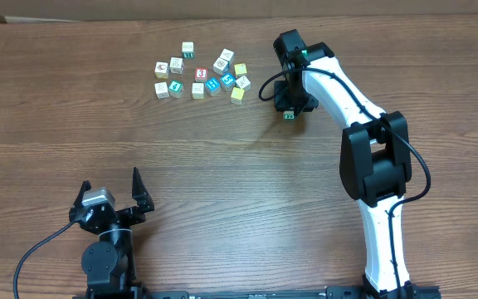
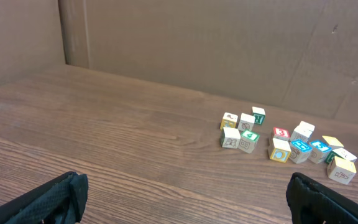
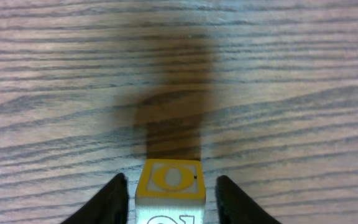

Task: Form a circle

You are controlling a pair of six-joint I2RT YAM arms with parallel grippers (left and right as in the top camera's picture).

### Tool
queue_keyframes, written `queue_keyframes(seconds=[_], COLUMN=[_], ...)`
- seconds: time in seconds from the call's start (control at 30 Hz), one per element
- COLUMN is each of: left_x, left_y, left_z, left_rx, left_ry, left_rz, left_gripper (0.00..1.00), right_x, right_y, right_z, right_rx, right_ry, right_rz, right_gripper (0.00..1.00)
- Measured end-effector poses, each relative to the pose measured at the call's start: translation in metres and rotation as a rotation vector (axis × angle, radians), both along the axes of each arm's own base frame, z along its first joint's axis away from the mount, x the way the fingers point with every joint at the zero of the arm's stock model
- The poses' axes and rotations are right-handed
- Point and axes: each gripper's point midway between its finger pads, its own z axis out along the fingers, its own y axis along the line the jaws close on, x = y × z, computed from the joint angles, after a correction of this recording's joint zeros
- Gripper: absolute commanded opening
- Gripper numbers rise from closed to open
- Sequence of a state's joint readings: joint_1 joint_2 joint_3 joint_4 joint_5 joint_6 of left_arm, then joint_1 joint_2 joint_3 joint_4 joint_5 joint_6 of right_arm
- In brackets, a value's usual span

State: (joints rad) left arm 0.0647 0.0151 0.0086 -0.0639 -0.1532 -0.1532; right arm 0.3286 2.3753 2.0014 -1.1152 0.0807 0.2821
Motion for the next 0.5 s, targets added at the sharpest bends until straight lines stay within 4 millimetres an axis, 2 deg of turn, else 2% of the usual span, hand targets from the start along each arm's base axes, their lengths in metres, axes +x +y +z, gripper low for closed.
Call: queue_keyframes(seconds=[0.13,0.3,0.5], left_x=[0.0,0.0,0.0], left_y=[-0.0001,-0.0001,-0.0001], left_z=[0.0,0.0,0.0], left_rx=[0.0,0.0,0.0], left_ry=[0.0,0.0,0.0], left_rz=[0.0,0.0,0.0], left_gripper=[0.99,0.99,1.0], right_x=[-0.004,-0.0085,-0.0094], right_y=[-0.0013,-0.0025,-0.0027], right_z=[-0.0005,-0.0014,0.0], right_rx=[-0.006,-0.011,-0.011], right_ry=[0.016,0.036,0.04], right_rz=[0.002,0.007,0.003], right_gripper=[0.41,0.25,0.2])
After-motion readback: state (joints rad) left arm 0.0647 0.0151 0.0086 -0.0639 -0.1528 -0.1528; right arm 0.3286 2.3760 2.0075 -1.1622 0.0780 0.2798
